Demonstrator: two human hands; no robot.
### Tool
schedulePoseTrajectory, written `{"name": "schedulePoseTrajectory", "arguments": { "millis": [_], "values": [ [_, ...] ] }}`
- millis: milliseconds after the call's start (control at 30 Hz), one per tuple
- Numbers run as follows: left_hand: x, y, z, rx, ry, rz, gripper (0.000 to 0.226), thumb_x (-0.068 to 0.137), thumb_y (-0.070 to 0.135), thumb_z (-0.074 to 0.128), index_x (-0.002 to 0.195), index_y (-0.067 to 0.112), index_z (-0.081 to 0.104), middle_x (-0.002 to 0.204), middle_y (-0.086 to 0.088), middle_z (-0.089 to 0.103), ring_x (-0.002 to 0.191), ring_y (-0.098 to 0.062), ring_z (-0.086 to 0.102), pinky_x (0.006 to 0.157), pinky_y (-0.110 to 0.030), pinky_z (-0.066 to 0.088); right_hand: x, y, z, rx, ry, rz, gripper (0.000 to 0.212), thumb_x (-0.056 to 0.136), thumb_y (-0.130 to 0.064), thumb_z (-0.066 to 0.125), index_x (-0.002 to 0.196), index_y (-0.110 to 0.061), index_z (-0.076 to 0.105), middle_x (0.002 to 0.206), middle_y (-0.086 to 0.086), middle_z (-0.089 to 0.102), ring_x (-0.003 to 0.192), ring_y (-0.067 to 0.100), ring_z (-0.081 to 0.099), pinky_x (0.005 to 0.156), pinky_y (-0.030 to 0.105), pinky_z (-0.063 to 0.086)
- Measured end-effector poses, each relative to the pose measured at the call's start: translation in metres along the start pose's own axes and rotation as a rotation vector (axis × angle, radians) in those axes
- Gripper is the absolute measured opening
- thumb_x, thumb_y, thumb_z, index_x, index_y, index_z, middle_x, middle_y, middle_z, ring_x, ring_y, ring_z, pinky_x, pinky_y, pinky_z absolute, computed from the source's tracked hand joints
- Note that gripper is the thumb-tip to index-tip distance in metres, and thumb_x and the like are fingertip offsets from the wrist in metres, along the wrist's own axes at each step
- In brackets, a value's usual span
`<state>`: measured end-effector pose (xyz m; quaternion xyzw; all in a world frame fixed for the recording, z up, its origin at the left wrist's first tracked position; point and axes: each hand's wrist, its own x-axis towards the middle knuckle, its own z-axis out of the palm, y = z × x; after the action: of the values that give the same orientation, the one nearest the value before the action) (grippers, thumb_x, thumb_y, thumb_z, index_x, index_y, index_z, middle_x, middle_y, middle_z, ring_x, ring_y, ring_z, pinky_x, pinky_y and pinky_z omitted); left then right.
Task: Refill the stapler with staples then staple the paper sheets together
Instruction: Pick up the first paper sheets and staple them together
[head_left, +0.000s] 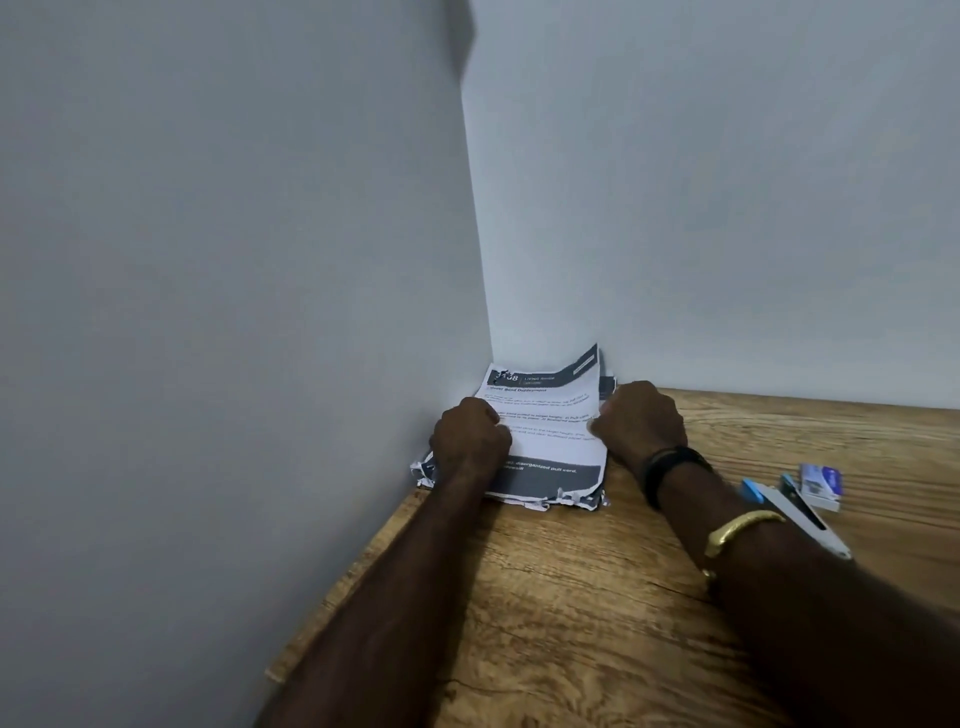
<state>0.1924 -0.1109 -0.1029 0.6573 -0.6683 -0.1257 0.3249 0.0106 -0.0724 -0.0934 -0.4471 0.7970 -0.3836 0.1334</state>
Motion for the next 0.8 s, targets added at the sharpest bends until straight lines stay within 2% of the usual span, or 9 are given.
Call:
{"name": "schedulePoseTrajectory", "arguments": {
  "millis": [100, 200, 333, 400, 467, 533, 633, 700, 800],
  "values": [
    [0.0, 0.001, 0.001, -0.004, 0.018, 0.014, 0.025, 0.086, 0.025, 0.067, 0.109, 0.021, 0.074, 0.121, -0.003, 0.071, 0.117, -0.03, 0.064, 0.099, -0.036, 0.049, 0.002, 0.001, 0.001, 0.098, 0.025, 0.004, 0.017, 0.081, -0.025, 0.078, 0.095, -0.017, 0.075, 0.11, 0.01, 0.074, 0.105, 0.035, 0.069, 0.075, 0.027, 0.044],
    [0.003, 0.001, 0.001, -0.054, 0.065, 0.02, 0.024, 0.089, 0.023, 0.064, 0.112, 0.021, 0.073, 0.125, -0.002, 0.07, 0.119, -0.027, 0.063, 0.101, -0.034, 0.046, 0.003, 0.003, 0.0, 0.225, 0.05, -0.022, 0.013, 0.084, -0.023, 0.079, 0.08, -0.023, 0.067, 0.106, 0.009, 0.075, 0.104, 0.033, 0.068, 0.081, 0.03, 0.051],
    [0.005, 0.006, -0.003, -0.195, 0.093, 0.049, 0.025, 0.093, 0.024, 0.064, 0.116, 0.019, 0.072, 0.126, -0.002, 0.071, 0.12, -0.025, 0.063, 0.099, -0.029, 0.044, 0.002, 0.009, -0.01, 0.473, 0.085, -0.004, 0.021, 0.084, -0.012, 0.077, 0.099, -0.016, 0.063, 0.097, 0.002, 0.068, 0.103, 0.03, 0.068, 0.09, 0.044, 0.058],
    [0.005, 0.01, -0.004, -0.257, 0.072, 0.054, 0.024, 0.093, 0.024, 0.064, 0.115, 0.021, 0.073, 0.126, 0.0, 0.071, 0.12, -0.024, 0.063, 0.097, -0.028, 0.044, 0.001, 0.014, -0.019, 0.553, 0.099, -0.011, 0.029, 0.084, -0.01, 0.077, 0.108, -0.015, 0.062, 0.105, 0.003, 0.066, 0.103, 0.028, 0.067, 0.091, 0.044, 0.058],
    [0.006, 0.016, -0.005, -0.358, 0.047, 0.009, 0.023, 0.091, 0.023, 0.067, 0.112, 0.023, 0.074, 0.127, -0.001, 0.071, 0.121, -0.023, 0.063, 0.101, -0.029, 0.045, -0.001, 0.02, -0.03, 0.595, 0.111, -0.02, 0.03, 0.084, -0.01, 0.077, 0.109, -0.016, 0.061, 0.113, 0.007, 0.067, 0.103, 0.028, 0.068, 0.09, 0.045, 0.058],
    [0.004, 0.022, -0.006, -0.522, 0.009, -0.054, 0.021, 0.087, 0.016, 0.072, 0.106, 0.021, 0.076, 0.124, -0.006, 0.072, 0.12, -0.027, 0.065, 0.105, -0.033, 0.049, -0.003, 0.028, -0.043, 0.621, 0.122, -0.035, 0.022, 0.085, -0.009, 0.077, 0.1, -0.019, 0.065, 0.107, 0.009, 0.071, 0.098, 0.027, 0.069, 0.085, 0.039, 0.06],
    [-0.004, 0.032, -0.006, -0.752, -0.042, -0.113, 0.028, 0.076, 0.0, 0.074, 0.096, 0.02, 0.077, 0.114, -0.016, 0.075, 0.108, -0.033, 0.07, 0.103, -0.045, 0.054, -0.008, 0.041, -0.064, 0.608, 0.123, -0.101, 0.011, 0.087, -0.009, 0.075, 0.087, -0.02, 0.074, 0.092, 0.006, 0.075, 0.085, 0.023, 0.069, 0.069, 0.026, 0.054],
    [-0.008, 0.039, -0.004, -0.814, -0.035, -0.116, 0.03, 0.076, -0.002, 0.073, 0.093, 0.022, 0.077, 0.109, -0.017, 0.077, 0.103, -0.034, 0.072, 0.101, -0.048, 0.056, -0.011, 0.05, -0.079, 0.623, 0.085, -0.12, 0.009, 0.088, -0.008, 0.074, 0.092, -0.015, 0.078, 0.095, 0.012, 0.076, 0.086, 0.028, 0.069, 0.073, 0.033, 0.057],
    [-0.015, 0.055, -0.004, -0.9, -0.034, -0.065, 0.028, 0.081, -0.003, 0.075, 0.1, 0.018, 0.078, 0.109, -0.02, 0.076, 0.1, -0.032, 0.072, 0.102, -0.051, 0.055, -0.016, 0.061, -0.101, 0.594, 0.02, -0.133, 0.025, 0.083, -0.001, 0.076, 0.106, -0.011, 0.077, 0.094, 0.014, 0.07, 0.091, 0.034, 0.069, 0.092, 0.051, 0.059]
  ]
}}
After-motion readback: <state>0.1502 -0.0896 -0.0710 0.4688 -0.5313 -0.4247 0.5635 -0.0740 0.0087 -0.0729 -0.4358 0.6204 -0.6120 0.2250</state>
